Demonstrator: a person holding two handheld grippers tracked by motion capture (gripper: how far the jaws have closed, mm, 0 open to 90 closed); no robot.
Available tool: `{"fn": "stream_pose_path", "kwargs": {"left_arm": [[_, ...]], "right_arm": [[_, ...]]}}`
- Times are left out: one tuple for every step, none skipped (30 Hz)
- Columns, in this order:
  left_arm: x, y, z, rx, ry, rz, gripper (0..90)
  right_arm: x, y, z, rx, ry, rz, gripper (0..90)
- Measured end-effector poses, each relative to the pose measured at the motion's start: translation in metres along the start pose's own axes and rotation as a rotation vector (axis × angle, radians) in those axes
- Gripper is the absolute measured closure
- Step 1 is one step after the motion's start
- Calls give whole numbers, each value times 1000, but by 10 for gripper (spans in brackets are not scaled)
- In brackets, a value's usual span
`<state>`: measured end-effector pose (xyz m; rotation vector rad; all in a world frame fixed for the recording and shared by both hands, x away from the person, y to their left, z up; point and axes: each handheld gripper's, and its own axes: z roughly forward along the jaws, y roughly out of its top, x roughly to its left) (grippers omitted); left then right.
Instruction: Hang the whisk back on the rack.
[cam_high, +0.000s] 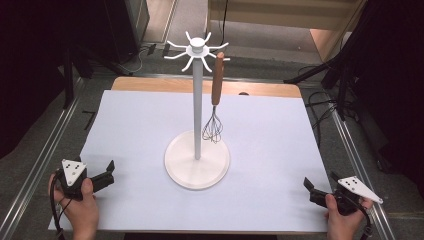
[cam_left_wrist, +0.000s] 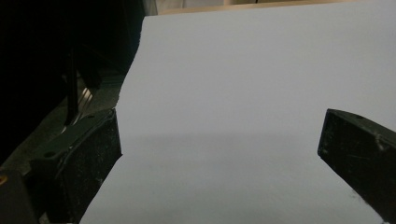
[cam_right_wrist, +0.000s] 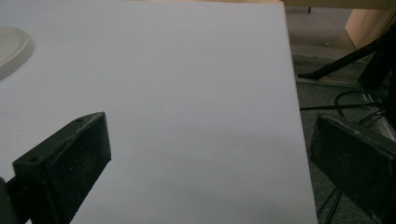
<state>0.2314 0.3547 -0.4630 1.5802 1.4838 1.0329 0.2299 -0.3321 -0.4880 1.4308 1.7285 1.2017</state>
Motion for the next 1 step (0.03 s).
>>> {"fn": "stream_pose_path", "kwargs": {"left_arm": [[0,0,0,0,-1,0,0]], "right_arm": [[0,0,0,-4,-3,-4,0]]}}
